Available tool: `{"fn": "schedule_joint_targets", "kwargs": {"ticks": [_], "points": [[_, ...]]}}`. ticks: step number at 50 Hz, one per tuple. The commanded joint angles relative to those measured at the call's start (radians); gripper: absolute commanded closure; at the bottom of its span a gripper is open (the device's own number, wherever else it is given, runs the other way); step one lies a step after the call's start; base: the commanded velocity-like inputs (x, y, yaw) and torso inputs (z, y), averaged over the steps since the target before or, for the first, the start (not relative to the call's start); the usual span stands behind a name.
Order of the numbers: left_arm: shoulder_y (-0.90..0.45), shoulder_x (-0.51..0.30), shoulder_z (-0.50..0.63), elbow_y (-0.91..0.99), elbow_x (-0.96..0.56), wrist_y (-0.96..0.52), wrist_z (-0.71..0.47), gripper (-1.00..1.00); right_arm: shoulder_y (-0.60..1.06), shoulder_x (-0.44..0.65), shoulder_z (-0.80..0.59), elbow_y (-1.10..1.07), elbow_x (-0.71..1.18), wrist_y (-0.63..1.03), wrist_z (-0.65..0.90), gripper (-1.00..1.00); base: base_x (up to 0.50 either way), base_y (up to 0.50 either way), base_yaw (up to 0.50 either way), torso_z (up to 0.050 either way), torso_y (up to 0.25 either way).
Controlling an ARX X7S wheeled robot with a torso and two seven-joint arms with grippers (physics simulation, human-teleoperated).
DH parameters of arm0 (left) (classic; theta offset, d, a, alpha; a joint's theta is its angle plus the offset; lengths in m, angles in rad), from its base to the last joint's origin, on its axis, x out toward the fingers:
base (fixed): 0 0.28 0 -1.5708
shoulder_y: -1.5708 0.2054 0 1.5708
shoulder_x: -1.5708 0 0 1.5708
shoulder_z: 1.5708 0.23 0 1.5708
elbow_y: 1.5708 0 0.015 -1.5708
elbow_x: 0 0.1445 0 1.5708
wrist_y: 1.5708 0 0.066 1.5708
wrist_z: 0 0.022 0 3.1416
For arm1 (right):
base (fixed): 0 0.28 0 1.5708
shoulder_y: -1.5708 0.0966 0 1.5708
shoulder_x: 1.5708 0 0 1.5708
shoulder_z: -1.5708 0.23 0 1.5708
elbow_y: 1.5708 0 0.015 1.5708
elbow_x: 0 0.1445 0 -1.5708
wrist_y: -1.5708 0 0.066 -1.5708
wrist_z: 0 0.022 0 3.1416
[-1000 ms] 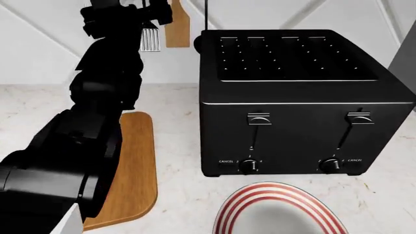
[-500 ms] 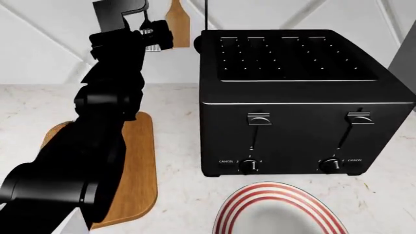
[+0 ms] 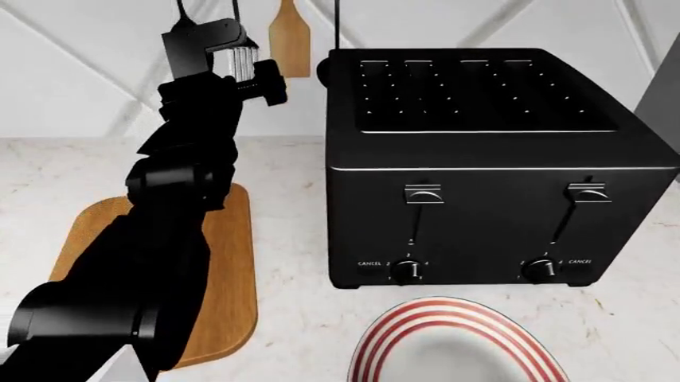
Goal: Pick the steak from the plate and place it on the cutting board. Then pick the condiment bottle from the cabinet and place it next to the cutting board.
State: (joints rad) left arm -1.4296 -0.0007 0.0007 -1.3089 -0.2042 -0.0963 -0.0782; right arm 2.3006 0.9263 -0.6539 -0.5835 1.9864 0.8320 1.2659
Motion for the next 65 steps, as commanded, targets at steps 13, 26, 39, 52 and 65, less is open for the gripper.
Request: {"fn": "schedule_joint_targets", "kwargs": {"ticks": [13,26,39,52,65], "points": [[0.02,0.0,-0.046,0.0,0.037,-0.002,0.01,-1.0,0.034,-0.294,0.247,0.394,-0.296,0.368,-0.077,-1.0,0.0,0.0,0.0,0.0,0.0],[0.022,0.0,-0.037,0.0,0.042,-0.011,0.009,-1.0,0.026,-0.362,0.176,0.61,-0.58,0.287,-0.328,-1.0,0.0,0.0,0.0,0.0,0.0],[0.022,0.0,-0.038,0.0,0.043,-0.008,0.002,-1.0,0.054,-0.57,0.252,0.86,-1.095,0.368,-0.685,-1.0,0.0,0.0,0.0,0.0,0.0],[0.023,0.0,-0.056,0.0,0.057,-0.012,0.01,-1.0,0.046,-0.723,0.381,1.076,-1.536,0.315,-0.995,-1.0,0.0,0.0,0.0,0.0,0.0],[0.021,0.0,-0.055,0.0,0.057,-0.015,0.006,-1.0,-0.025,-0.723,0.399,1.164,-1.539,0.328,-0.986,-1.0,0.0,0.0,0.0,0.0,0.0]]}}
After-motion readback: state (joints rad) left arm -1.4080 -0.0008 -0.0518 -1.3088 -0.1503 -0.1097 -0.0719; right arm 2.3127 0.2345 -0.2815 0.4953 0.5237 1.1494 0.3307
